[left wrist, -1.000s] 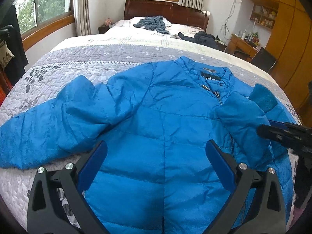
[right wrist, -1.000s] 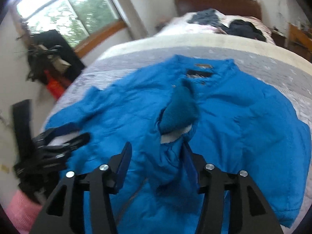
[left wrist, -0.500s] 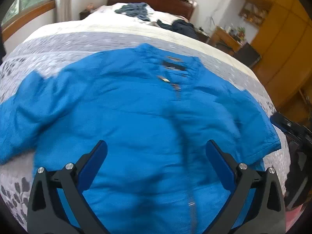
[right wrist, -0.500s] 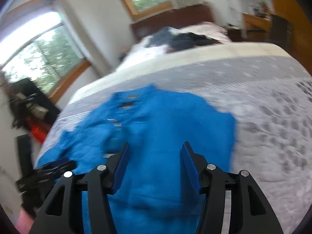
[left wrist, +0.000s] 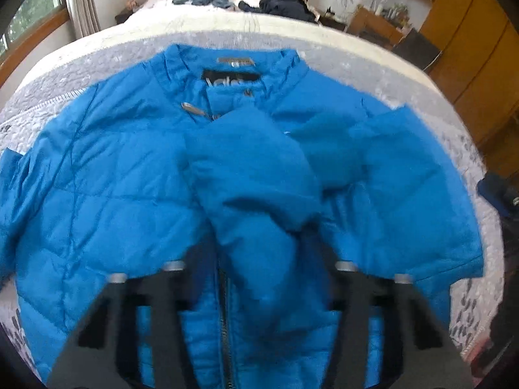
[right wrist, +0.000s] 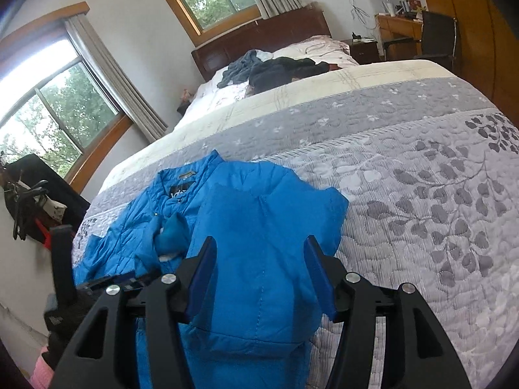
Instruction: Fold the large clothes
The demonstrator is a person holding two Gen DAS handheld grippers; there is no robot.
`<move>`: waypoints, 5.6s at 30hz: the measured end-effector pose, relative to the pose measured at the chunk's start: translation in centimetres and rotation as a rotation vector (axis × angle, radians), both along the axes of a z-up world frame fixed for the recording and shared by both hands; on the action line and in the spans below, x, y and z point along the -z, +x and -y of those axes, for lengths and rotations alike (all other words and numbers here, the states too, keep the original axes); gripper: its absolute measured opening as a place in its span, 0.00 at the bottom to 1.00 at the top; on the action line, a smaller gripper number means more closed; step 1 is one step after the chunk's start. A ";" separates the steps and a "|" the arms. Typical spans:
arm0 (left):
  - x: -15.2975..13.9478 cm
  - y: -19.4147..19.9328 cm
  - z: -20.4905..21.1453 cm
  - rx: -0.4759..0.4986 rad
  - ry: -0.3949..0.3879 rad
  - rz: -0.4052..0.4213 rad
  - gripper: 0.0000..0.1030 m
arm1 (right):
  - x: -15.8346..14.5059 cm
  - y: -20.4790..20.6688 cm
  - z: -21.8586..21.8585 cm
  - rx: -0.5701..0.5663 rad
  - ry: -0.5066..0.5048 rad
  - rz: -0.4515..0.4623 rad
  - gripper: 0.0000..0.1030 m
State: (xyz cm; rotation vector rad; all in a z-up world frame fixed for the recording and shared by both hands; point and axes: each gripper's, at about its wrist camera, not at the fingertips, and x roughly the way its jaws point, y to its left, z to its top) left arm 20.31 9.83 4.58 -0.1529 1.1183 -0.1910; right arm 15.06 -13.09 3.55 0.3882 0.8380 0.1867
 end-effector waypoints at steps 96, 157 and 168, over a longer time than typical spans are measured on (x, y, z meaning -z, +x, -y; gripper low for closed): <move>2.7 -19.5 -46.9 -0.692 -0.205 0.098 0.70 | 2.8 -3.4 -25.1 -0.571 -0.131 -0.201 0.74; -2.1 -1.0 -6.8 0.083 -0.214 0.269 0.07 | 3.8 -2.8 -9.5 -0.206 -0.086 -0.137 0.74; -1.4 -3.7 -11.1 0.157 -0.323 0.174 0.50 | 3.6 -2.8 -9.8 -0.209 -0.056 -0.149 0.75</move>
